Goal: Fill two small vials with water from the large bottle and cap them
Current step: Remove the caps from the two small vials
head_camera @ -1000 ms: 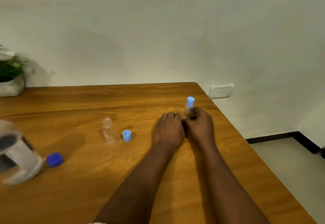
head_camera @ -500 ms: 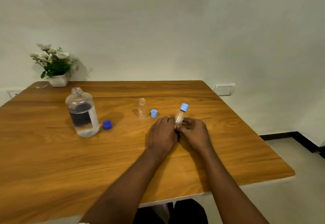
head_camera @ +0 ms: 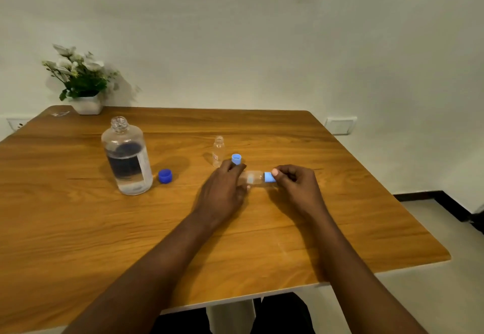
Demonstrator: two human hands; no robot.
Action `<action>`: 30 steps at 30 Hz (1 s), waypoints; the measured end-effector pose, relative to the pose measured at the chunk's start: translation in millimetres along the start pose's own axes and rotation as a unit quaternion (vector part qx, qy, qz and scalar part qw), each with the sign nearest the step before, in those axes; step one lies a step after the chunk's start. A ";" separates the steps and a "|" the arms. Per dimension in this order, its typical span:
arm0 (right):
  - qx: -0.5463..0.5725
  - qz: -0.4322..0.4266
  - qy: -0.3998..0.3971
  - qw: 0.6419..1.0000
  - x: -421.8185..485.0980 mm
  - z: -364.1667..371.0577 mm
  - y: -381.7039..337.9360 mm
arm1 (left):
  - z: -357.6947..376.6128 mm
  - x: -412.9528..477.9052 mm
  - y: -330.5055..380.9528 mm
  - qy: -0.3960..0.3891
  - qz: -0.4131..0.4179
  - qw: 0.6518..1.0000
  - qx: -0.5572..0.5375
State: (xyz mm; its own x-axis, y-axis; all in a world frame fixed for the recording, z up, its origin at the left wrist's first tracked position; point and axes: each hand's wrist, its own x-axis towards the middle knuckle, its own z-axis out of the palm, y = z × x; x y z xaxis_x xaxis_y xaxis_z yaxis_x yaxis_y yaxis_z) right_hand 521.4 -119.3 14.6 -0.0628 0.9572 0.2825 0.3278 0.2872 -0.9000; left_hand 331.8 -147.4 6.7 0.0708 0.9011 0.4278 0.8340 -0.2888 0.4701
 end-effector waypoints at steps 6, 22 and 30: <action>0.005 0.016 -0.020 1.000 15.4 2.5 1.4 | -1.4 9.2 -2.8 0.018 -0.012 1.000 0.015; 0.004 0.027 -0.035 0.999 27.3 -2.1 3.4 | -2.3 13.1 -0.7 0.023 0.004 1.000 -0.011; 0.010 0.041 -0.029 0.999 28.2 -6.4 1.1 | -3.3 11.9 -1.4 0.033 -0.006 0.999 -0.015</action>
State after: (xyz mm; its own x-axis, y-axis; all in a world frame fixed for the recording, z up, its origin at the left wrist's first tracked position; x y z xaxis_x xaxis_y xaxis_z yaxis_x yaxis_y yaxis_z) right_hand 526.0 -92.2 23.7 -0.0911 0.9779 0.1880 0.3153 0.2074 -0.9261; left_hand 329.7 -137.3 13.7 0.0237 0.8815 0.4716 0.8181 -0.2882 0.4976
